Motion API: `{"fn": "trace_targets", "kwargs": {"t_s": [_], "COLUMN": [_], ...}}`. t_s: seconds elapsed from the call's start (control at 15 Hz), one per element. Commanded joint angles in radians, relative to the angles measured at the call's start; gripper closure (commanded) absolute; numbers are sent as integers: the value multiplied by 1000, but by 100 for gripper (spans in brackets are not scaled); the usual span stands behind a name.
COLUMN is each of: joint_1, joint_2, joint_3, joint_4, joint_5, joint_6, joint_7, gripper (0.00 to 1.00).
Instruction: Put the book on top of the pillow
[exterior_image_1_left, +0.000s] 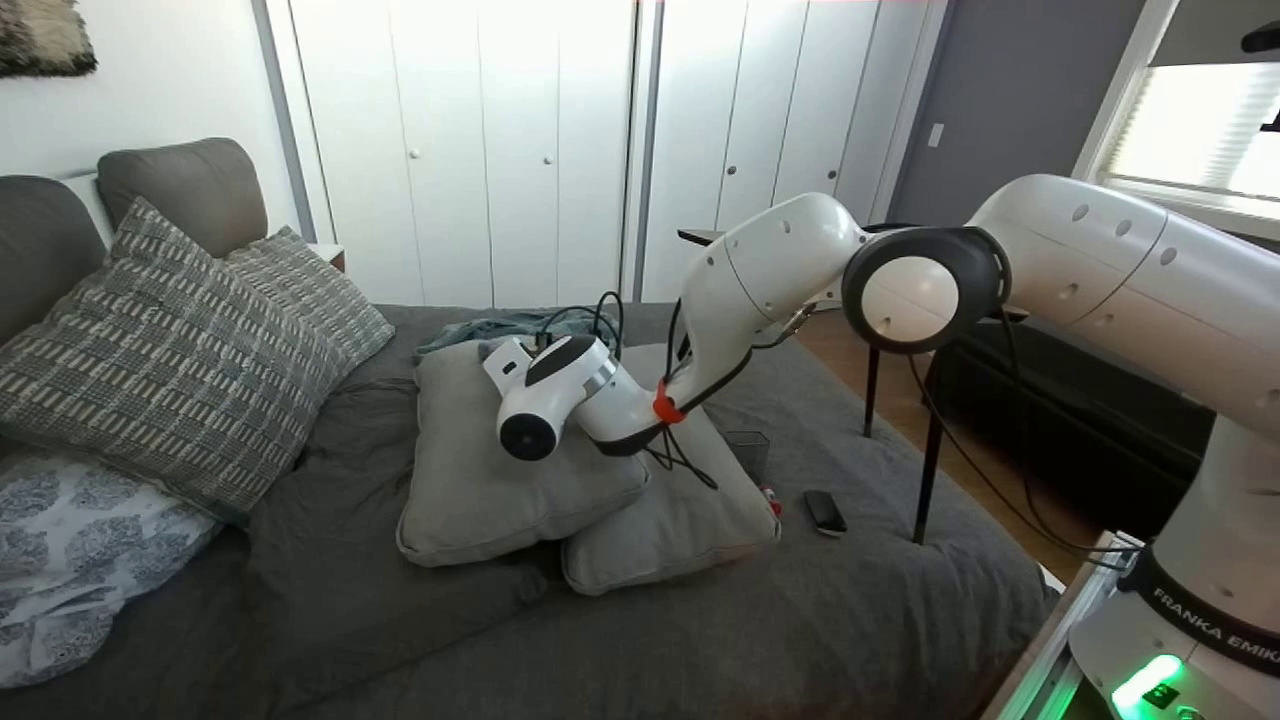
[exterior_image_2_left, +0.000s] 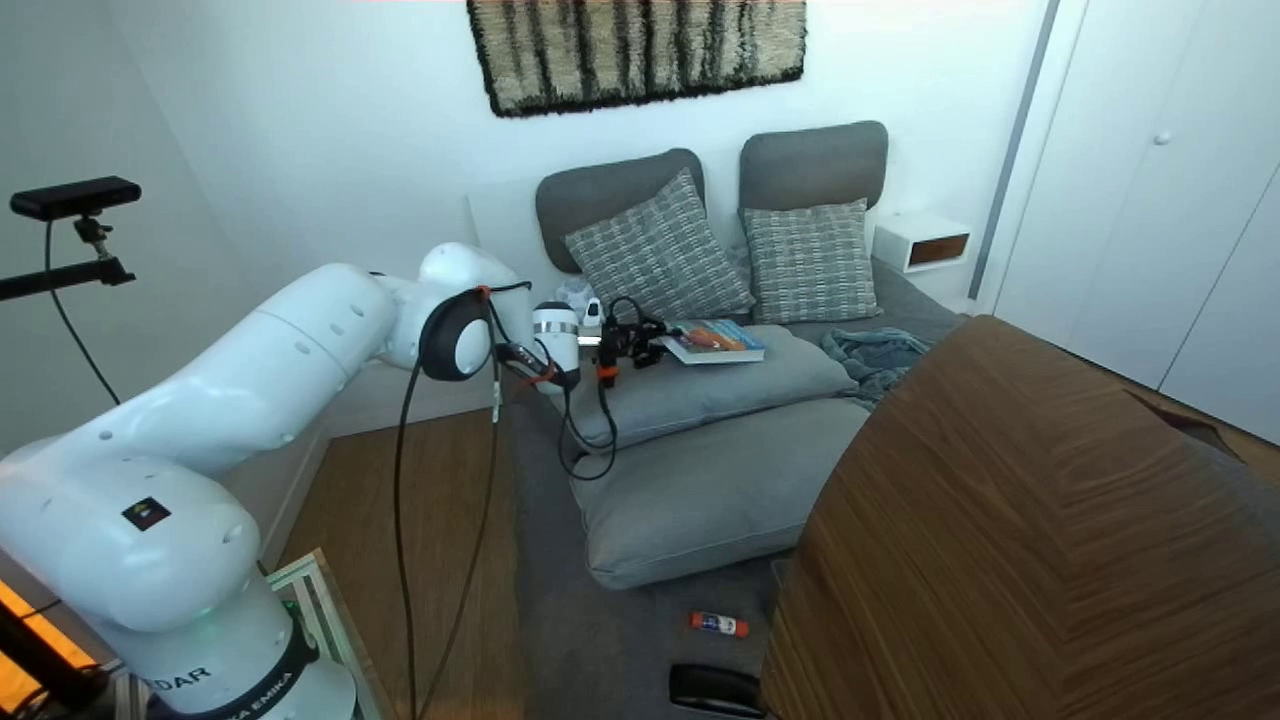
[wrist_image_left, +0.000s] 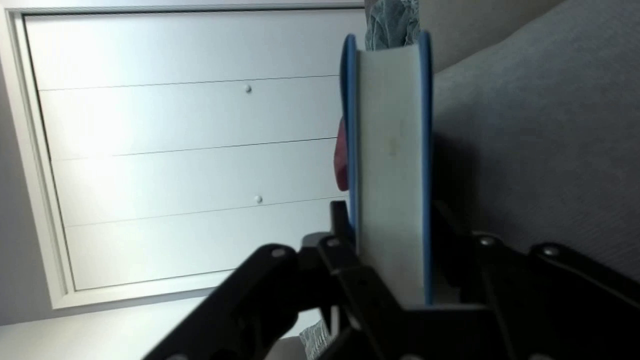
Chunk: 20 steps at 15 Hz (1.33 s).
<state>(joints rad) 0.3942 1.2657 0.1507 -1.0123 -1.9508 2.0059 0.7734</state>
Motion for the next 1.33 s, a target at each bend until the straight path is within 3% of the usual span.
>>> {"fn": "trace_targets", "kwargs": {"t_s": [0.0, 0.27, 0.73, 0.93, 1.07, 1.2, 1.27], "joint_1": [-13, -23, -25, -26, -1, -26, -22], "joint_2": [14, -44, -236, -318, -347, -379, -313], "joint_3": [9, 10, -21, -40, -65, -15, -30], "joint_4": [53, -5, -201, -269, -250, -263, -193], "joint_5": [13, -22, -192, -365, -530, -691, -571], "joint_6": [49, 191, 533, 640, 625, 558, 599], "joint_7": [-28, -42, 18, 124, 284, 426, 300], "gripper": [26, 1, 0, 0, 0, 0, 0]}}
